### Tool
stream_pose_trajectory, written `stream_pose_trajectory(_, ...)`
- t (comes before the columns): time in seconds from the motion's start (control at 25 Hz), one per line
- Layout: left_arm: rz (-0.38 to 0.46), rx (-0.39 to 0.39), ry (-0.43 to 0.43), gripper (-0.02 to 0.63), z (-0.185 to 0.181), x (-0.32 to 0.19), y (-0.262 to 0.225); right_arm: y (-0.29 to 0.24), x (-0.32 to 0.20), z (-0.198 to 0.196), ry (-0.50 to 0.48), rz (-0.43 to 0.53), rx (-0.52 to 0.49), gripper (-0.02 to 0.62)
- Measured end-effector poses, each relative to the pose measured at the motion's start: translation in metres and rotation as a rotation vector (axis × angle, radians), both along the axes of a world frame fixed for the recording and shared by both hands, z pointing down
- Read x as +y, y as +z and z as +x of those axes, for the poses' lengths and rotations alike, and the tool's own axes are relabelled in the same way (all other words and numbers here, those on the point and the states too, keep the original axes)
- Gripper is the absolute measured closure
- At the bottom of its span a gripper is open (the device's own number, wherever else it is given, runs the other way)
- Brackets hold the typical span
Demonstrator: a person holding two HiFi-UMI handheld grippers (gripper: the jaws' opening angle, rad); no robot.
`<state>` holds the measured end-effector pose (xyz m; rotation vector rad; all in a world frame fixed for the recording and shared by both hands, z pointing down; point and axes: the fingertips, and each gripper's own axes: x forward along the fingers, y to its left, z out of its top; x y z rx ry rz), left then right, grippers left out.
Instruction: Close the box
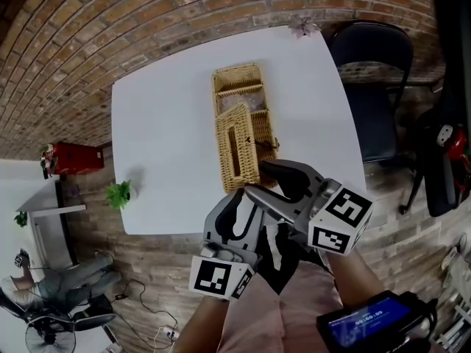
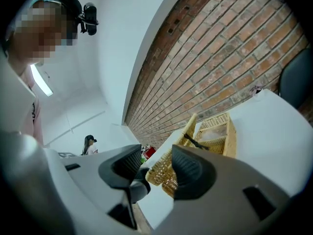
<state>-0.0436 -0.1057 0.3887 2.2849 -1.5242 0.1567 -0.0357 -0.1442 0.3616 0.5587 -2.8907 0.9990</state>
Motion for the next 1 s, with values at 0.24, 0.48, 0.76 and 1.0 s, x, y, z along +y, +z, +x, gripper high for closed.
stream_pose_trajectory(0.24,-0.033,0.076,-0.045,0.443,-0.014,0.006,0.003,0.015,-0.006,0.011,0.052,-0.016,0.049,0.454)
stream_pose_trajectory(0.48,-0.034,0.082,-0.076,0.445,-0.024,0.008,0.004,0.034,-0.011,0.025,0.112,-0.054,0.081,0.502)
stream_pose_trajectory(0.76,-0.034,0.089,-0.076,0.445,-0.021,0.005,0.005,0.062,-0.012,0.039,0.154,-0.082,0.142,0.500)
stream_pose_trajectory(1.0,-0.034,0.102,-0.083,0.445,-0.021,0.003,0.006,0.081,-0.016,0.056,0.208,-0.120,0.182,0.500)
